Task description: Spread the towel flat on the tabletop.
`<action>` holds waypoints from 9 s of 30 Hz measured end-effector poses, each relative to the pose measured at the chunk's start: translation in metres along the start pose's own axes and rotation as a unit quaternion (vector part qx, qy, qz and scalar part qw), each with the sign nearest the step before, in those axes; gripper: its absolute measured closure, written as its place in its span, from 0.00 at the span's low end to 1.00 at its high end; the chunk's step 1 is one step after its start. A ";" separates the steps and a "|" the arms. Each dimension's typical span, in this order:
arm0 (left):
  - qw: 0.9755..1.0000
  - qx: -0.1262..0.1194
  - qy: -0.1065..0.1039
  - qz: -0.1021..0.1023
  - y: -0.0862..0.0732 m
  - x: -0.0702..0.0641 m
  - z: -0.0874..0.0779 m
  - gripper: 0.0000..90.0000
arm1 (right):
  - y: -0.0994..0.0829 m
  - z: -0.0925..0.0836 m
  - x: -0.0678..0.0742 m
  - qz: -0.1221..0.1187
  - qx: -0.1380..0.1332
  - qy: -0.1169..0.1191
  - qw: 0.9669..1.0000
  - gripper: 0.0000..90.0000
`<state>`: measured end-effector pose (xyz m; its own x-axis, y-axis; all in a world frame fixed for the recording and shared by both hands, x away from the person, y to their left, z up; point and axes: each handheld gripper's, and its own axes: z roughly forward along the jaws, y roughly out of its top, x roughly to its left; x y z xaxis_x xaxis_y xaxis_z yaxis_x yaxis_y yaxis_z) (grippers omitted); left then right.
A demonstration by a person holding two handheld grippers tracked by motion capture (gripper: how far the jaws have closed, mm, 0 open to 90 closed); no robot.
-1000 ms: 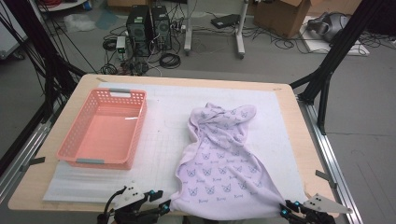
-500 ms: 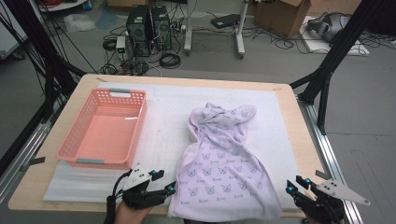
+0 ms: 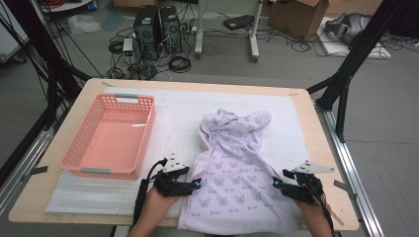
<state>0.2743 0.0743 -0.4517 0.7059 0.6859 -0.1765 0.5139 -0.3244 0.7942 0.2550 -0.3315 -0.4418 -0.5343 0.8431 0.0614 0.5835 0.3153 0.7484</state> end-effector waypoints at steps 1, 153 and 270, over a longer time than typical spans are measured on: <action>1.000 0.002 0.002 0.001 0.001 0.001 0.002 0.47 | 0.001 0.006 -0.002 -0.003 0.008 -0.002 1.000 0.51; 1.000 -0.010 -0.001 -0.009 -0.004 0.024 -0.019 0.94 | 0.041 0.040 -0.010 0.023 -0.025 0.024 0.999 0.56; 0.999 -0.048 -0.001 -0.008 0.087 0.036 0.026 0.58 | 0.028 0.002 -0.011 -0.034 -0.028 0.076 0.996 0.68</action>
<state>0.3576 0.0541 -0.4040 0.6993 0.6891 -0.1898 0.4753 -0.2500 0.8435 0.2785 -0.3315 -0.4226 -0.6606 0.7433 0.1054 0.5095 0.3408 0.7901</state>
